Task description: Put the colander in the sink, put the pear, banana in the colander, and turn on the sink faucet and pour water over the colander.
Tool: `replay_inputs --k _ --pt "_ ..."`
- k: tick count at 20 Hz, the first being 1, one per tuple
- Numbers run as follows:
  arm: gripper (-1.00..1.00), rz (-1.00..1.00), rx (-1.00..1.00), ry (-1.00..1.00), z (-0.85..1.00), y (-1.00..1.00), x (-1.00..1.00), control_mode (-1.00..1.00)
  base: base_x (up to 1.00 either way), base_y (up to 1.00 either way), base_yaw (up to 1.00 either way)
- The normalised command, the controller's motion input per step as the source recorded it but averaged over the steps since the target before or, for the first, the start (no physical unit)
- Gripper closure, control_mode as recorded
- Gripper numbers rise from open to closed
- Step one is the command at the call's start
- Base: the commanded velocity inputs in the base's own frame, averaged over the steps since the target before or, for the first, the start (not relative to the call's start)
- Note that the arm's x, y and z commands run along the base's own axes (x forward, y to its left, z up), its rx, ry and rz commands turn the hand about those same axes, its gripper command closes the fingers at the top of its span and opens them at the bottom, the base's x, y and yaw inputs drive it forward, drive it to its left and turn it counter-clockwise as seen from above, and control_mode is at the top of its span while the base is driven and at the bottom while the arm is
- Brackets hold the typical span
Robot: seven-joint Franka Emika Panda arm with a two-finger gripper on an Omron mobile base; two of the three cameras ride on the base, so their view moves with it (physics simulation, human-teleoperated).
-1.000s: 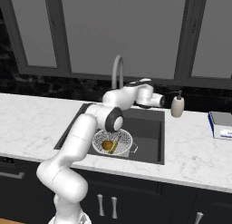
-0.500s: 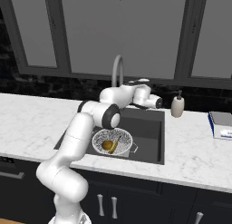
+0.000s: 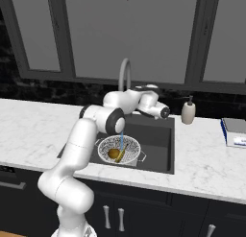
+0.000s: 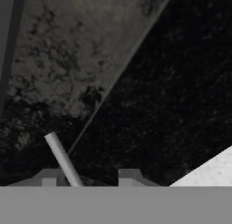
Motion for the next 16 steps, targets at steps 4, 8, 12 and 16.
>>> replay_inputs --k 4,8,12,16 --pt "1.0 -0.11 0.02 0.0 0.0 -0.75 -0.08 -1.0 0.0 0.0 0.0" --pt "1.0 -0.09 0.04 0.0 0.0 -0.73 -0.1 -1.0 0.0 0.0 0.0" --pt "1.0 -0.05 0.06 0.0 0.0 -0.64 -0.14 -1.0 0.0 0.0 0.0" --pt "1.0 0.0 0.13 0.0 0.09 -0.57 -0.26 -1.0 0.0 0.0 0.0"
